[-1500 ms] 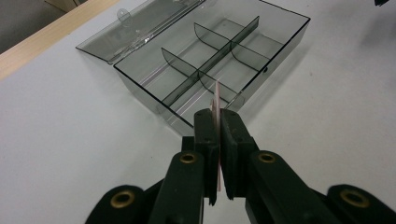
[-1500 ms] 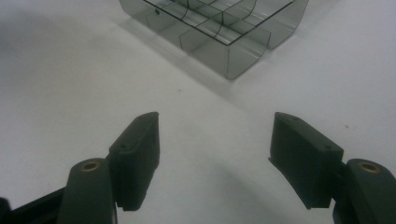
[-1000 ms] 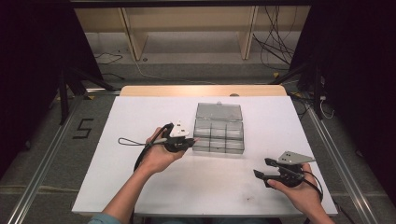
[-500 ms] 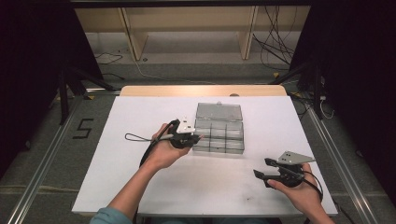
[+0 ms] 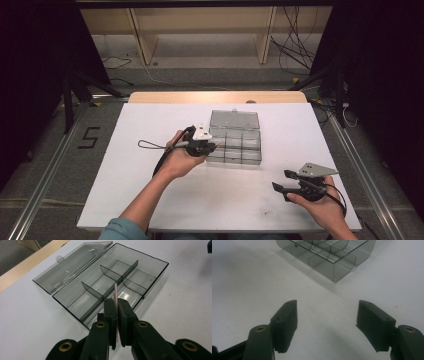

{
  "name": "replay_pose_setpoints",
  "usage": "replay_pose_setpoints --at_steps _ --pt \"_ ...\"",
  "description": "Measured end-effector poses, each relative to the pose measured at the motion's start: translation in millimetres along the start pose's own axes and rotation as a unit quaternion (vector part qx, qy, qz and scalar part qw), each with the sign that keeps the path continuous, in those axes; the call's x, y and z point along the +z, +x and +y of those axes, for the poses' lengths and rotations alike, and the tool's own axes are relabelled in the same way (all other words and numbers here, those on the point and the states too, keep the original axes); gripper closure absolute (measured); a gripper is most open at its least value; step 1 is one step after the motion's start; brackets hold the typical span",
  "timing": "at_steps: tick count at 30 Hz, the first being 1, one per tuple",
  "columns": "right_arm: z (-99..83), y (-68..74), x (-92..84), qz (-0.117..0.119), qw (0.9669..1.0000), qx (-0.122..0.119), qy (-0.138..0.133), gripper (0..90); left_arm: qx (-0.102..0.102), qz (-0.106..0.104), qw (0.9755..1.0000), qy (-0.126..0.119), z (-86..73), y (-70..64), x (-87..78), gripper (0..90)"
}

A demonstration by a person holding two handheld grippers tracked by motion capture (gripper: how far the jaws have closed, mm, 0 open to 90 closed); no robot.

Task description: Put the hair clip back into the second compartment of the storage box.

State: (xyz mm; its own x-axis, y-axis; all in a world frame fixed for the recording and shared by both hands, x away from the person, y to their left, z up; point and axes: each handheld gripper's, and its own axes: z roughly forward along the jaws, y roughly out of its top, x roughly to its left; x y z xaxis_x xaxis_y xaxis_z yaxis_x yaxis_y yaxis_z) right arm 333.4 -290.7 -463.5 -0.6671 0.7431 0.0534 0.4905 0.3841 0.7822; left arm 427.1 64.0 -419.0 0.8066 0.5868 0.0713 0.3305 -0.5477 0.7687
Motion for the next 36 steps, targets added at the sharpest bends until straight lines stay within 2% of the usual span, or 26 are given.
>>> replay_pose_setpoints --at_steps 15,36 --pt "-1.7 0.2 -1.5 -0.002 1.0 0.002 0.001 33.7 0.009 -0.001 0.9999 0.007 7.4 -1.8 8.3 85.8" --pt "-4.0 0.2 -5.9 -0.007 1.0 0.005 0.0 33.7 0.01 -0.002 0.9999 0.011 20.7 -0.6 21.5 85.8"
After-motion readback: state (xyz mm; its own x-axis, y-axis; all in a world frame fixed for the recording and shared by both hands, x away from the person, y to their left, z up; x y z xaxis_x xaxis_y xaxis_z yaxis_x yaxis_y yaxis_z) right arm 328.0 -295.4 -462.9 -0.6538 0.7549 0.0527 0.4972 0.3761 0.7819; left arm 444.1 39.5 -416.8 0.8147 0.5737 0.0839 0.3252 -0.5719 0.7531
